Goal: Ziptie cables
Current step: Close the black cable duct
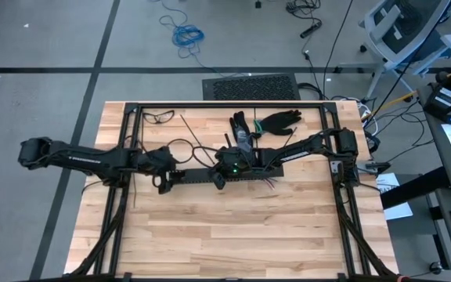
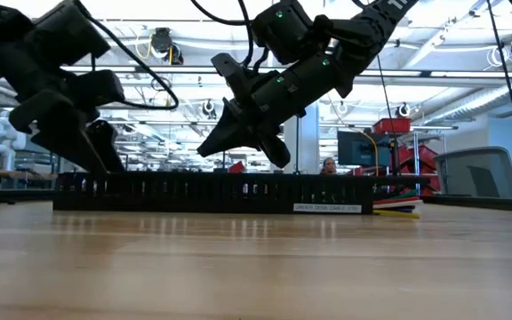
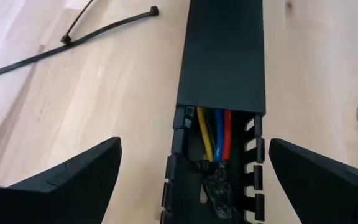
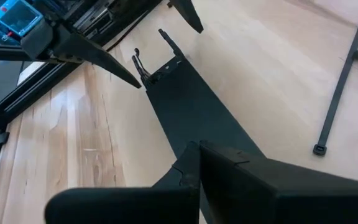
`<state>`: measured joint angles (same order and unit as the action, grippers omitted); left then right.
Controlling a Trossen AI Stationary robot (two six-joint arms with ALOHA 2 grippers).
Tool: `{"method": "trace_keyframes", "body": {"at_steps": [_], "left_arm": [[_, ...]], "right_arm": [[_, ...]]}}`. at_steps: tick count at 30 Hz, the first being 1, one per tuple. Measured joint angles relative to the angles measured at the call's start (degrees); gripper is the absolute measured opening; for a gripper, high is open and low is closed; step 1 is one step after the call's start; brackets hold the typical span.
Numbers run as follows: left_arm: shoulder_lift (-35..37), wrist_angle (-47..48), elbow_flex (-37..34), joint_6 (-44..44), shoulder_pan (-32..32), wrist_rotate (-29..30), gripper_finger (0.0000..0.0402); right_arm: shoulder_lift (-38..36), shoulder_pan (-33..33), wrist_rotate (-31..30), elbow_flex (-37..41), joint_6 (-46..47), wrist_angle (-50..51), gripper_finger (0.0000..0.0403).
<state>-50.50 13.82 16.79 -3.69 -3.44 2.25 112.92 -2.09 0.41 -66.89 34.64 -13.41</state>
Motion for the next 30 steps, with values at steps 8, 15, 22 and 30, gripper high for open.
{"method": "trace_keyframes", "body": {"at_steps": [8,15,22,30], "left_arm": [[-0.3,-0.4,-0.1,0.9,0.0,-0.5,0.0400],[-0.6,0.3,-0.2,1.5,0.0,-2.7,0.0400],[-6.1,-4.3,-1.9,1.0,0.0,-1.9,0.0400],[-13.0,-8.6,-2.1,1.1,0.0,-0.8,0.0397]], "right_arm": [[0.0,0.0,1.4,0.0,-1.4,0.0,0.0000],[0.0,-0.1,1.4,0.0,-1.9,0.0,0.0000],[0.0,-0.1,1.4,0.0,-2.5,0.0,0.0000],[-1.7,-0.1,2.7,0.0,-4.7,1.5,0.0000]]}}
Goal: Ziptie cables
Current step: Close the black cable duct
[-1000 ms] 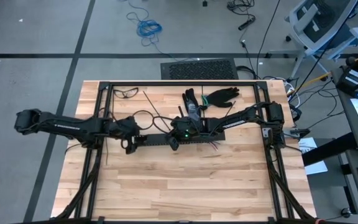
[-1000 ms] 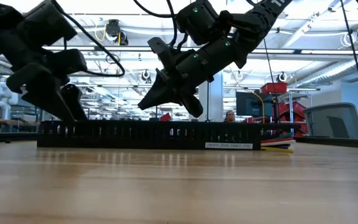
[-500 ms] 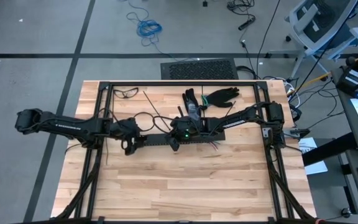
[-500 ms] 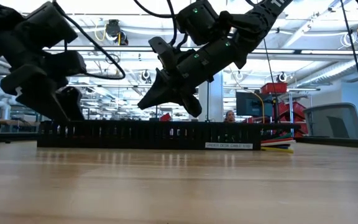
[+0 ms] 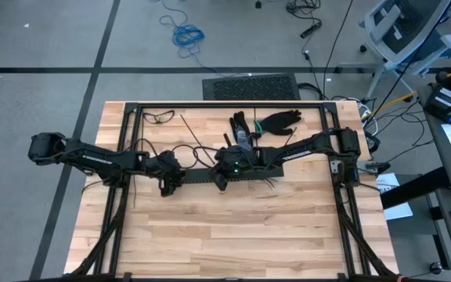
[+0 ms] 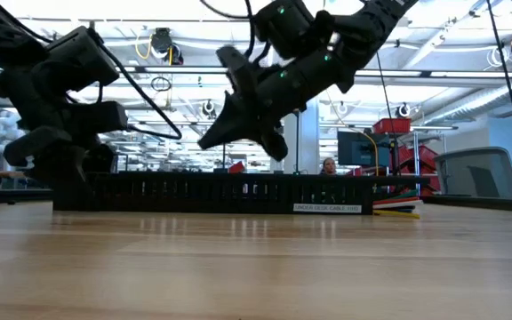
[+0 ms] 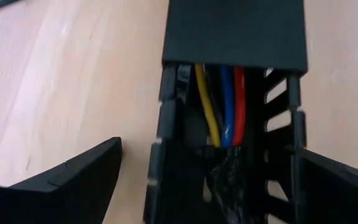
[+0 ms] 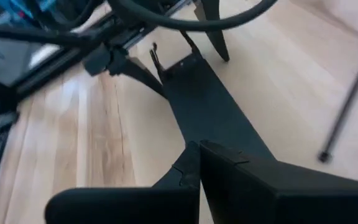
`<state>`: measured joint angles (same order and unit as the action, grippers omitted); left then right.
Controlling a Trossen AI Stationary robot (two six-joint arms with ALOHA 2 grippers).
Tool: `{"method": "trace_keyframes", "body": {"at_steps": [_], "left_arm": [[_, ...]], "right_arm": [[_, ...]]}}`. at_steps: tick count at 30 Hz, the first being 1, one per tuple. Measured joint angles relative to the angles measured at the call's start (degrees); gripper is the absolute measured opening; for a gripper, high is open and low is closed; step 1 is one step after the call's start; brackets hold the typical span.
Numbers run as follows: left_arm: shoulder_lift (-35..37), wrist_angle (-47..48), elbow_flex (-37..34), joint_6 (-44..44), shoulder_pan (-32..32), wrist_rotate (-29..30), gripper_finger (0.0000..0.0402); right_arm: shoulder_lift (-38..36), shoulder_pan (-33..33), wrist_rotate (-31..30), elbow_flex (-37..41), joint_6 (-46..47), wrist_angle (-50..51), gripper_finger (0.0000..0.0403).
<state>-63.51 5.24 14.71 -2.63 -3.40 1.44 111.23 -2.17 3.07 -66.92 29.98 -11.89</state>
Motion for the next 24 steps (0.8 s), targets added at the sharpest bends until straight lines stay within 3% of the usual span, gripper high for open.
{"method": "trace_keyframes", "body": {"at_steps": [6,14,24], "left_arm": [[-1.4,-3.5,0.0,0.4,0.0,0.8,0.0349],[-1.4,-4.0,0.0,0.9,0.0,1.3,0.0286],[-1.4,-4.0,0.0,3.0,0.0,1.1,0.0271]], "right_arm": [[-6.3,-0.9,0.1,0.0,-4.8,10.3,0.0000],[-13.8,-0.4,-3.1,0.0,-10.3,34.5,0.0000],[-13.5,0.1,-4.6,0.0,-10.4,43.8,0.0000]]}}
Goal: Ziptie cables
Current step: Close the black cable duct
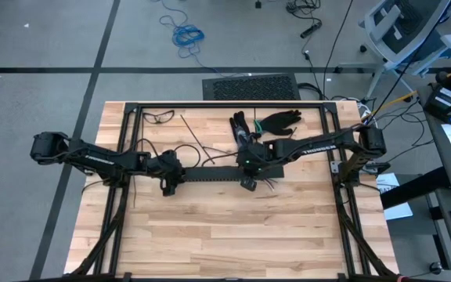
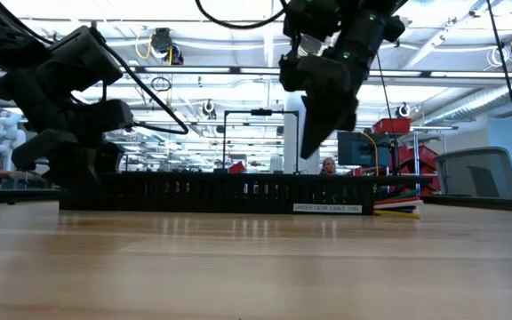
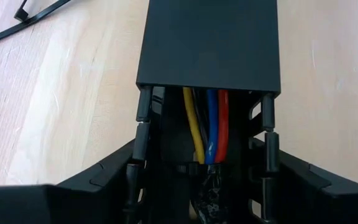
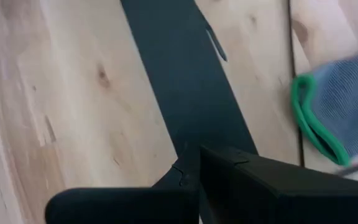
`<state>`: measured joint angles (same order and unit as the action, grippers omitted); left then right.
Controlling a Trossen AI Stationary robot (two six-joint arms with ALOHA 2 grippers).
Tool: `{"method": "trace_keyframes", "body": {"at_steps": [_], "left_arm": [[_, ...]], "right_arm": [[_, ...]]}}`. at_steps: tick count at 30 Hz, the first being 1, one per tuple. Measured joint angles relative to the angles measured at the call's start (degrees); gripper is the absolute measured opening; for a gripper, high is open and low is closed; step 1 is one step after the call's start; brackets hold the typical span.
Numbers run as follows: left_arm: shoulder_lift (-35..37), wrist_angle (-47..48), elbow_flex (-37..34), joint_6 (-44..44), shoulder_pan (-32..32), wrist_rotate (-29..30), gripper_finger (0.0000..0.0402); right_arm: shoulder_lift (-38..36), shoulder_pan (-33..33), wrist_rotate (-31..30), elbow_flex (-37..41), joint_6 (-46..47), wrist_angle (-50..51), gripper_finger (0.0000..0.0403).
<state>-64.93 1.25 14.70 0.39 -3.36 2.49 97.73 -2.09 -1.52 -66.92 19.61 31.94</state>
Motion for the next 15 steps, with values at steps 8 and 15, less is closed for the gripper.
{"method": "trace_keyframes", "body": {"at_steps": [8,15], "left_arm": [[0.0,-0.3,0.0,0.1,0.0,-0.1,0.0271],[0.0,-0.3,0.0,0.1,0.0,-0.3,0.0271]], "right_arm": [[1.4,-0.1,-0.5,0.0,0.7,1.2,0.0000],[6.0,-0.1,-0.1,-0.3,-0.1,-1.8,0.0000]]}}
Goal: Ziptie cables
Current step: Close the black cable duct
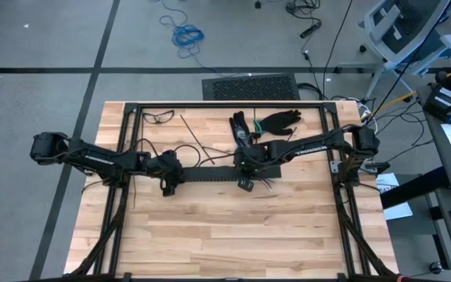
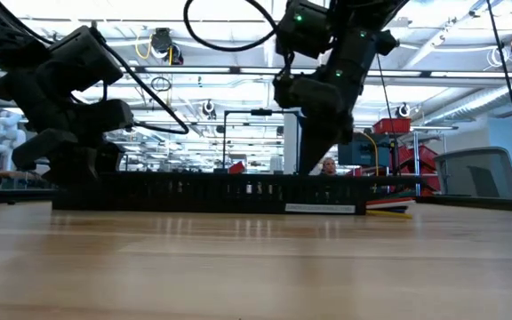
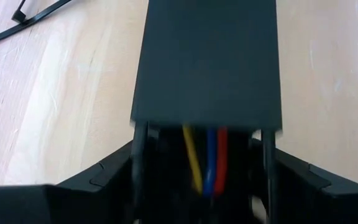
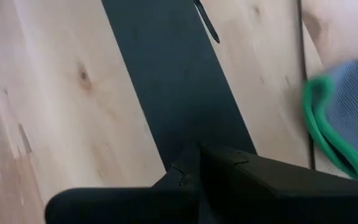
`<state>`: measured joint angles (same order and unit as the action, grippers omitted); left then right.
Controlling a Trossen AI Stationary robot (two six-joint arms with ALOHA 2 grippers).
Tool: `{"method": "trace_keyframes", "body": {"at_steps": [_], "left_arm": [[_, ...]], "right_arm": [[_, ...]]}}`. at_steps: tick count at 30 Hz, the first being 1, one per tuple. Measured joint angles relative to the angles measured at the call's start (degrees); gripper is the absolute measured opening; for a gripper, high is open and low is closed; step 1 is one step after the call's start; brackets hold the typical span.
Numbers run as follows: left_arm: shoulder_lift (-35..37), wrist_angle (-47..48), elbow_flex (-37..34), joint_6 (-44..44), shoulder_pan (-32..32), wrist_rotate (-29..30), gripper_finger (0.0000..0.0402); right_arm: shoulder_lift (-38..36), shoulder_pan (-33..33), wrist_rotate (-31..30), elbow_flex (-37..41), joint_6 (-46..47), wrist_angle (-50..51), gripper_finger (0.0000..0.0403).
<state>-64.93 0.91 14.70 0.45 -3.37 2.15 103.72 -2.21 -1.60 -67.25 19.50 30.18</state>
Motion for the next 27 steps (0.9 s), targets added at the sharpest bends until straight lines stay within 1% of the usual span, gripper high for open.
{"method": "trace_keyframes", "body": {"at_steps": [7,13,17,19,21,27], "left_arm": [[0.0,0.0,0.0,0.0,0.0,0.0,0.0271],[0.0,-0.8,0.0,0.0,0.0,-0.1,0.0271],[0.0,-2.8,0.2,1.6,0.0,-2.0,0.0271],[0.2,-0.2,1.0,1.6,0.0,-3.1,0.0271],[0.5,4.3,2.3,1.6,0.0,-3.8,0.0271],[0.6,17.0,7.4,1.8,0.0,-3.9,0.0271]], "right_arm": [[1.0,0.0,1.5,0.1,0.0,-6.8,0.0000],[1.0,0.0,1.5,0.1,0.8,-4.4,0.0000],[1.0,0.0,1.6,0.1,0.7,-3.8,0.0000],[1.0,0.0,1.6,0.1,0.8,-3.3,0.0000],[1.1,0.0,1.5,0.1,0.8,-2.4,0.0000],[1.0,0.0,1.4,0.2,0.2,0.7,0.0000]]}}
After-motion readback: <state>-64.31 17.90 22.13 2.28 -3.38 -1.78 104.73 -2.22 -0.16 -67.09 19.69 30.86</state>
